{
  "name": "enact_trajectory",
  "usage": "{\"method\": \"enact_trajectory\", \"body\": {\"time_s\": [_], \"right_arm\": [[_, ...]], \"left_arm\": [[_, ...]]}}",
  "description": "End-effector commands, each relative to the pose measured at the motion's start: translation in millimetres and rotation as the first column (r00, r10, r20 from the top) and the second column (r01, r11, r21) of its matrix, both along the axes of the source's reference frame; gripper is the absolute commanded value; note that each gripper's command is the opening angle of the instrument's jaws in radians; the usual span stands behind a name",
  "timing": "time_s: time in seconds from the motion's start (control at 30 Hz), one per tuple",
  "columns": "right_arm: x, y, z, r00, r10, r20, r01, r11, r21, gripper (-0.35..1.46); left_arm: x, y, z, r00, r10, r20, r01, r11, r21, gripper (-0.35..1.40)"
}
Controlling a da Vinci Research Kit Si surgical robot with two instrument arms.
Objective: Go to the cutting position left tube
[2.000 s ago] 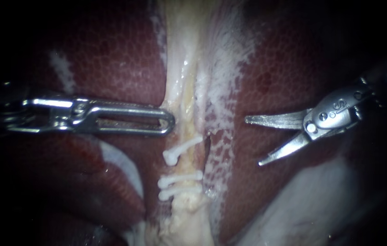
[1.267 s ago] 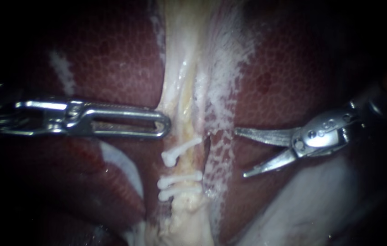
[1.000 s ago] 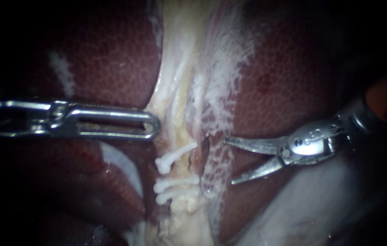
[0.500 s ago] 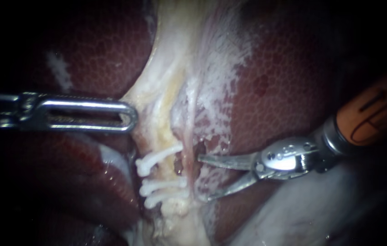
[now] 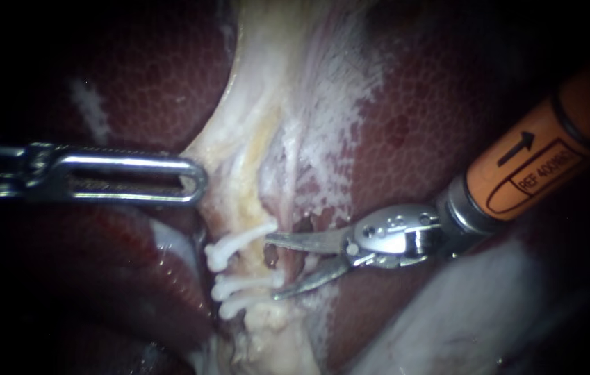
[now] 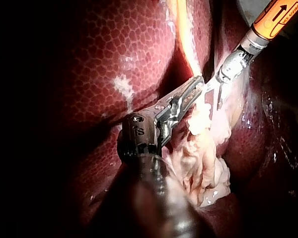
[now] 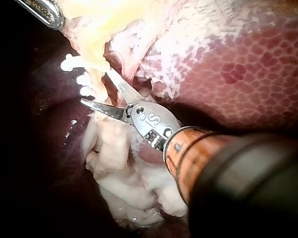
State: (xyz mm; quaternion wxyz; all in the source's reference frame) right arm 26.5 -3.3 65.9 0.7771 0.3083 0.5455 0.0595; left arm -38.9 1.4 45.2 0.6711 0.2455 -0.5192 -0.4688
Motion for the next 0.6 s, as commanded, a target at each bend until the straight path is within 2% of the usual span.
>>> {"method": "enact_trajectory", "body": {"time_s": [0.03,0.2,0.43,0.6], "right_arm": [[0.1,0.0,0.0,1.0000,-0.003,0.001,0.003,1.000,-0.001,1.35],[0.8,-0.3,0.2,1.0000,-0.008,0.002,0.008,1.000,0.002,1.35],[1.5,-0.9,0.2,0.9987,-0.047,-0.019,0.047,0.999,0.016,1.32],[2.2,-0.9,0.0,0.9980,-0.055,-0.031,0.056,0.998,0.022,1.29]], "left_arm": [[0.0,0.0,0.0,1.0000,0.000,0.000,0.000,1.000,0.000,-0.35],[0.0,0.0,0.0,1.0000,0.000,0.000,0.000,1.000,0.000,-0.35],[0.0,0.0,0.1,1.0000,0.000,0.000,0.000,1.000,0.000,-0.35],[0.0,0.0,0.1,1.0000,0.000,0.000,0.000,1.000,-0.001,-0.35]]}}
